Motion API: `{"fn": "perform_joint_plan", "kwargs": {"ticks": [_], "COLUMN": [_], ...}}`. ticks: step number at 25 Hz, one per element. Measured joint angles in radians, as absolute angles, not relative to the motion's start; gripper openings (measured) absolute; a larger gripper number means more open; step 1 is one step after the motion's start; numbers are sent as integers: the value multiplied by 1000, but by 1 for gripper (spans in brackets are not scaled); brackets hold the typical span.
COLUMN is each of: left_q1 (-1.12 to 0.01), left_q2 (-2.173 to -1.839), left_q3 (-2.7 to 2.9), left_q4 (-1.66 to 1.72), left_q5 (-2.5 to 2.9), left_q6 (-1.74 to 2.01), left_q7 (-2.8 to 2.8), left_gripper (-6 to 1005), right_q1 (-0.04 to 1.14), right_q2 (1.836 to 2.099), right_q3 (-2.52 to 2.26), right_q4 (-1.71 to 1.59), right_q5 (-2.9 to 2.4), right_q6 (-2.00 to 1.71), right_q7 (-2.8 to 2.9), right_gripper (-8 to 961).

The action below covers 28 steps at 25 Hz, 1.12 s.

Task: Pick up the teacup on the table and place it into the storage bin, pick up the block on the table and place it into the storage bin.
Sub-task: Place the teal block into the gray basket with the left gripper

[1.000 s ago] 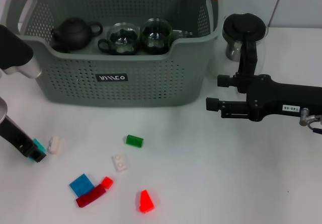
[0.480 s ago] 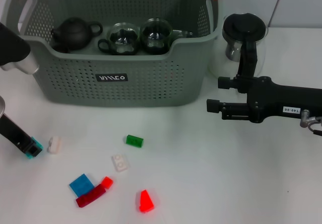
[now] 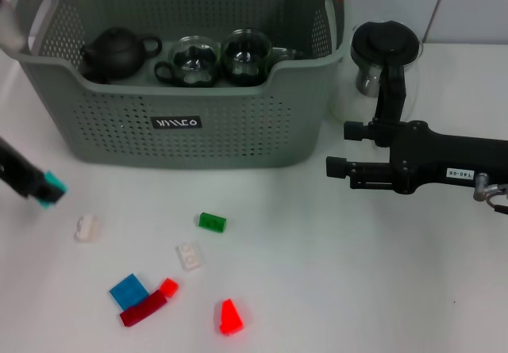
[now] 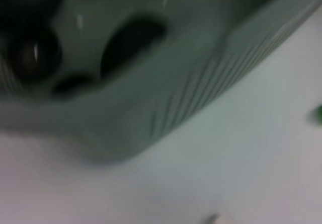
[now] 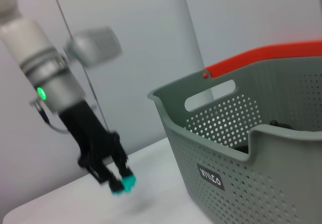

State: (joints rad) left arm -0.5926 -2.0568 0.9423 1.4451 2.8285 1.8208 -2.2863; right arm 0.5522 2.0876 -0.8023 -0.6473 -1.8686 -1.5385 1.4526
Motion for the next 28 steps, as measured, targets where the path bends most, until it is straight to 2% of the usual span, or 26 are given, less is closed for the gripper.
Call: {"fn": "perform_joint_plan", "kwargs": {"ticks": [3,5,9,11,14,17,21,28], "left_q1": [-634,-658,-677,-671,-672,-699,-731,-812], "left_q2": [-2058,-2047,-2005,-1969,-1946,-1965,-2022,-2037], "left_q3": [808,724,625,593,581,602,731,872], "left_q4": [1540,1579,1605,1600,1570,1539,1501,1284], "left_q5": [2777,2731,2614,2467,2333,2298,2322,2446], "left_q6": [1941,2000,2057,2064,2048,1964,1756,1415], "left_q7": [-2237,-2218,-2215,-2241,-2263,-2266,-2250,-2256], "left_gripper": [413,416,422,425,429,433,439,449], "right_q1": [552,552,552,548,541,539,538,539], "right_q2": [2088,2088,2086,2085,2085,2085,2085,2085], "right_q3": [-802,-802,-802,-802,-801,-801,-802,-802], "right_q4": [-647,-647,-647,-647,-647,-647,-647,-648], "right_q5": [-1868,-1868,-1868,-1868,-1868,-1868,-1868,-1868], "right_q6": [-1539,-1539,-1544,-1548,-1551,-1554,-1556,-1561], "right_q7": [1453,1455,1462,1462,1464,1464,1465,1461], "right_gripper": [883,884,884,884,884,883,882,885]}}
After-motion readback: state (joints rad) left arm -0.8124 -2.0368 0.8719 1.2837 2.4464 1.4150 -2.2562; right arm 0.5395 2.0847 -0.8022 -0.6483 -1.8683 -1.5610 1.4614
